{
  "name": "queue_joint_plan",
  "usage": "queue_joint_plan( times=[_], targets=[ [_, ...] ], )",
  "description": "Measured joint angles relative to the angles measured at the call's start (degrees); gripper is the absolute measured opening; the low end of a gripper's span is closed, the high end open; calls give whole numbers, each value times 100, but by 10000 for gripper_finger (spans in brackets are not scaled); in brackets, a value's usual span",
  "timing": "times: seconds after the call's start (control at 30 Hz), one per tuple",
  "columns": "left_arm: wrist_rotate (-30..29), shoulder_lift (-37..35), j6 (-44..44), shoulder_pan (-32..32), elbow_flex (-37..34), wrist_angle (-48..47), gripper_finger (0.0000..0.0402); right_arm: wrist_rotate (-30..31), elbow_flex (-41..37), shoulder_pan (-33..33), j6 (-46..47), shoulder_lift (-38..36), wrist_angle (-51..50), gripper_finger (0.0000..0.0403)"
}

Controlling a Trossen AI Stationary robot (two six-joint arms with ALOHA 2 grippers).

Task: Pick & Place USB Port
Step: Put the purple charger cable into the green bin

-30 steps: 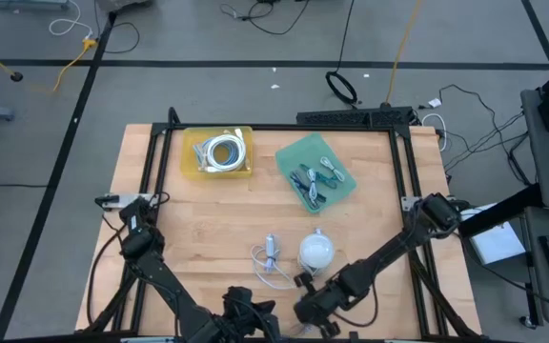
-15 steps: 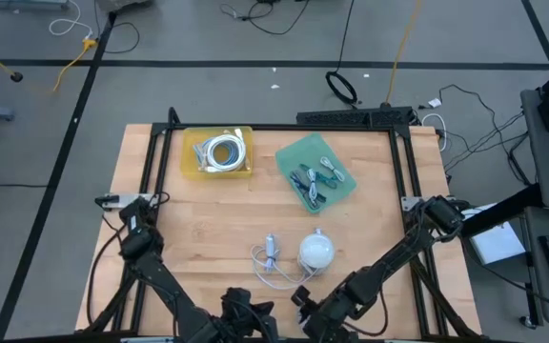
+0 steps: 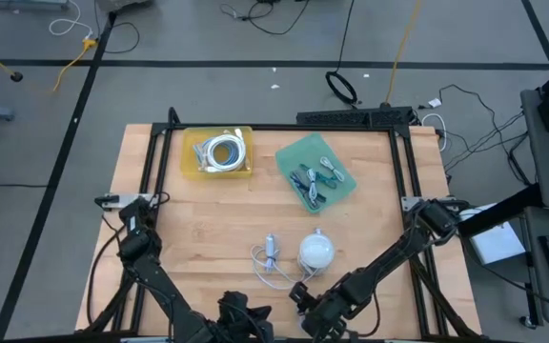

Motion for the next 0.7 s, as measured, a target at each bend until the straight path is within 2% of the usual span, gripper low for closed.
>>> queue_joint_plan(
  times=[0.33,0.43,0.57,0.7],
  targets=[
    [-4,0,24,-29,2,21,0,21,7,-4,536,327,9,149],
    [-4,0,25,-42,2,19,0,114,7,22,650,330,-113,114],
    [-4,0,28,-42,2,14,0,125,82,31,825,332,-402,27],
    [-7,0,29,-39,0,2,0,255,320,63,1117,322,-750,23]
  ],
)
